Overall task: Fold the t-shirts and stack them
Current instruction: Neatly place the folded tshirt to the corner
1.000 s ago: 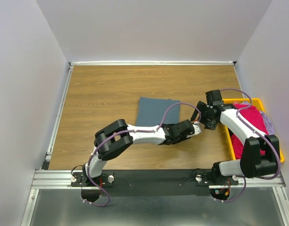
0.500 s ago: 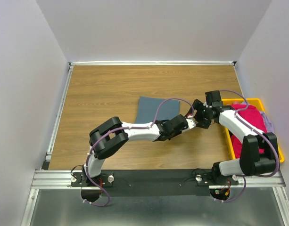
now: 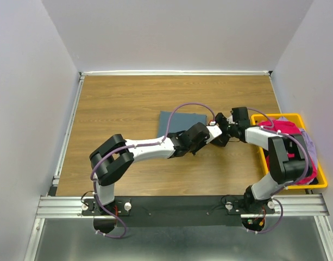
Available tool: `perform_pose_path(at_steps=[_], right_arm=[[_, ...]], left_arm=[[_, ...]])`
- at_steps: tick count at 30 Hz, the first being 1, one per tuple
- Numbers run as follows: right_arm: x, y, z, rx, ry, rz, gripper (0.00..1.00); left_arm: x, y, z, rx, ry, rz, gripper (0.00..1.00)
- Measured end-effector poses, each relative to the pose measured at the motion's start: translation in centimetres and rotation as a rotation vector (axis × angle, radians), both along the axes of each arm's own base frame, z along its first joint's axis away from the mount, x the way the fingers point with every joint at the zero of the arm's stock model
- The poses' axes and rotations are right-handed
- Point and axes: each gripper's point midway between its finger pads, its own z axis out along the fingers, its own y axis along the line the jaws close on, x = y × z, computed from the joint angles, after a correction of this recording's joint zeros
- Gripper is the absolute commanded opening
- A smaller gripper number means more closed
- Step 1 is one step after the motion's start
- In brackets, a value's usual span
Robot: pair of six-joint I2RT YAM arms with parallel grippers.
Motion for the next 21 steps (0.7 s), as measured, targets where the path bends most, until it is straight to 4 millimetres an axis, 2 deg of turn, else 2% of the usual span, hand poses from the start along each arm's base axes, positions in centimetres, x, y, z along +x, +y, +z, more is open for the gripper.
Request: perform_pose_path(at_steps=[3,6,9,10,13,14,16,17,19,21], right_arm=[[0.5,1.1,-0.5,0.047,0.005,0.014,0.87],[1.1,2.6,-0.6,0.076,-0.008,0.05,0.79],[1.3,4.0,-1.0,0.081,-0.015,0.088,0.55],[1.3,4.3,-1.3,0.077,-0.012,0.099,0.32],[1.4,4.9,-2.1,0.068,-0.003,0.123,0.11],[1.6,4.9,-2.2,0.062,0.0,0.127,0.03],[2.2,4.8,-2.4,0.034,-0.008,0.143,0.01],[2.5,4.7,-2.4,0.021,-0.015,0.15,0.01],[4.1,4.4,-2.3,-0.043,-0.051,0.177,0.01],[5.7,3.9,-2.0,-0.112,-0.088,0.201,0.01]], left_arm=[[-0.1,-0.2,0.1,-0.013,0.009,0.001,0.0],[-0.2,-0.4,0.1,-0.02,0.016,-0.001,0.0],[-0.2,-0.6,0.3,-0.029,0.02,-0.002,0.0],[-0.2,-0.8,0.4,-0.037,0.022,-0.005,0.02],[-0.3,-1.2,0.7,-0.057,0.029,-0.009,0.16],[-0.3,-1.3,0.8,-0.064,0.033,-0.008,0.3],[-0.3,-1.6,0.9,-0.082,0.047,0.0,0.42],[-0.3,-1.8,1.1,-0.093,0.053,0.001,0.52],[-0.2,-2.2,1.7,-0.127,0.068,0.004,0.63],[0.0,-2.3,2.1,-0.156,0.087,0.009,0.64]])
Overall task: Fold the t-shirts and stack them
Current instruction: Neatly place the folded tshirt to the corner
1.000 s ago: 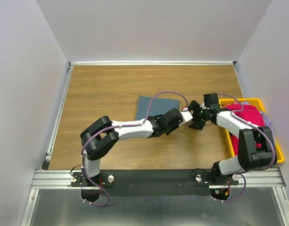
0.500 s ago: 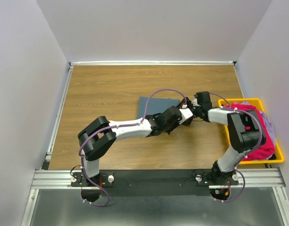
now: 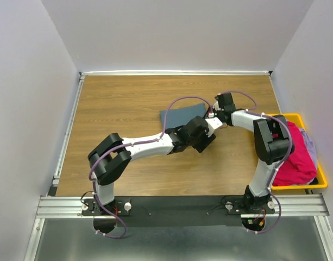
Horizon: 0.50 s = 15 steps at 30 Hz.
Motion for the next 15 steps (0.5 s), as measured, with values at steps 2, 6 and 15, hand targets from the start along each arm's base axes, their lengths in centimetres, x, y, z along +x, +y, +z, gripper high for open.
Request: perform_pose_path(at_steps=[2,6,15], right_arm=[[2.1,-1.0,0.5,-0.103,-0.062,0.024,0.01],[6.4,-4.1,1.4,-0.358,-0.184,0.054,0.01],[15.7,-15.3,2.4,-1.038,-0.295,0.097,0.01]], left_arm=[[0.8,0.5,0.9,-0.032,0.016,0.025,0.65],[3.6,3.7,4.4,-0.134,0.026,0.123,0.68],[9.1,18.6,9.8,-0.316,-0.007,0.509,0.98]])
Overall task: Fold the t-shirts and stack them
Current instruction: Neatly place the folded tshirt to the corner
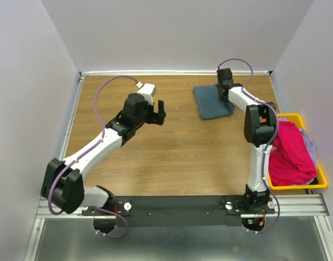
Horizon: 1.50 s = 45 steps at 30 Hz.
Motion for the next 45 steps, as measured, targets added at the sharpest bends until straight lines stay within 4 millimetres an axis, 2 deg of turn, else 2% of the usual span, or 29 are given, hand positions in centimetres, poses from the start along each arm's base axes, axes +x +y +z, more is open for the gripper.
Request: perform_pose_path(at_steps=[1,3,8,11,19,31,34,35,38,43,45], right_arm=[[1.0,-2.0,0.2,-0.085,0.001,-0.013,0.01],[2.2,-4.5,0.4,-0.17,0.01,-0.035,0.01],[5.6,-10.5,1.9,-0.344,-0.003,-0.091,0.01],[7.0,-13.3,2.6,-0.428,-0.005,-0.115,0.01],[8.6,-18.3,2.9,-0.555,-0.006,-0.158,0.01],[8.4,-24.7,3.2,-0.65,-0.016,-0.262,0.01],[8.3,-25.7,3.3,-0.662,-0.022,-0.288,0.16],[8.2,-26.0,3.2,-0.666,-0.021,-0.293,0.29],[8.3,-26.5,3.2,-0.685,-0.023,-0.298,0.54],[8.5,-26.8,3.8,-0.708,-0.047,-0.32,0.74],[8.5,-26.9,4.1,-0.707,-0.066,-0.34,0.75]], left_arm=[[0.1,1.9,-0.1,-0.007,0.006,0.05,0.98],[-0.2,3.9,-0.8,-0.009,0.03,0.104,0.98],[-0.8,7.4,-3.3,-0.008,0.121,0.206,0.98],[-1.3,8.5,-4.5,-0.01,0.169,0.245,0.98],[-2.2,8.9,-5.7,-0.003,0.231,0.267,0.98],[-1.9,8.8,-7.2,0.019,0.288,0.278,0.98],[-1.8,8.8,-7.3,0.021,0.295,0.279,0.98],[-1.8,8.8,-7.4,0.022,0.297,0.28,0.98],[-1.8,8.8,-7.6,0.024,0.304,0.282,0.98],[-1.8,8.8,-7.8,0.027,0.311,0.283,0.98],[-1.8,8.8,-7.9,0.026,0.313,0.283,0.98]])
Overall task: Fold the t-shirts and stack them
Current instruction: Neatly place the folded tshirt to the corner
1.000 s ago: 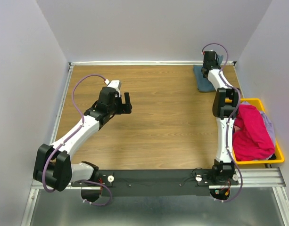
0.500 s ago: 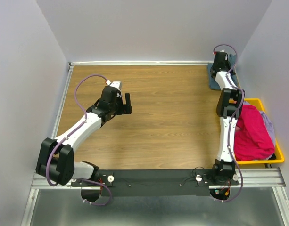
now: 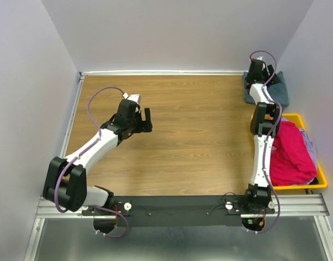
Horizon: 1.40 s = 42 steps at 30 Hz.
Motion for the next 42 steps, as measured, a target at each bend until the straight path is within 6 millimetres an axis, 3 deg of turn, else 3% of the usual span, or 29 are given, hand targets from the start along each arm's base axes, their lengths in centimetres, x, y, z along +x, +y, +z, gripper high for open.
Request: perform_pose_path(at_steps=[3,5,8,11,17,27,35,42], right_arm=[[0.0,0.4,0.2,0.011,-0.03,-0.005,0.72],[-0.7,0.9,-0.1,0.04,-0.031,0.001,0.62],[-1.2,2.7,0.1,0.144,-0.089,0.049,0.55],[-1.6,4.1,1.2,0.241,-0.152,0.086,0.55],[-0.2,7.7,2.7,0.496,-0.329,0.175,0.53],[1.4,8.6,0.0,0.843,-0.445,0.18,0.46],[2.0,11.0,-5.8,1.084,-0.41,0.176,0.48],[2.3,12.7,-5.7,1.2,-0.404,0.208,0.46]], left_arm=[[0.0,0.0,0.0,-0.002,-0.001,0.002,0.98],[0.1,-0.1,0.1,-0.006,-0.003,0.004,0.98],[0.2,-0.1,0.2,-0.01,-0.008,0.006,0.98],[0.4,-0.2,0.3,-0.014,-0.016,0.006,0.98],[0.2,-0.1,0.5,-0.022,-0.034,0.006,0.98],[-2.2,0.8,-0.4,-0.03,-0.032,0.014,0.98],[-2.5,0.9,-0.2,-0.034,-0.042,0.013,0.98],[-2.7,1.0,-0.7,-0.029,-0.032,0.013,0.98]])
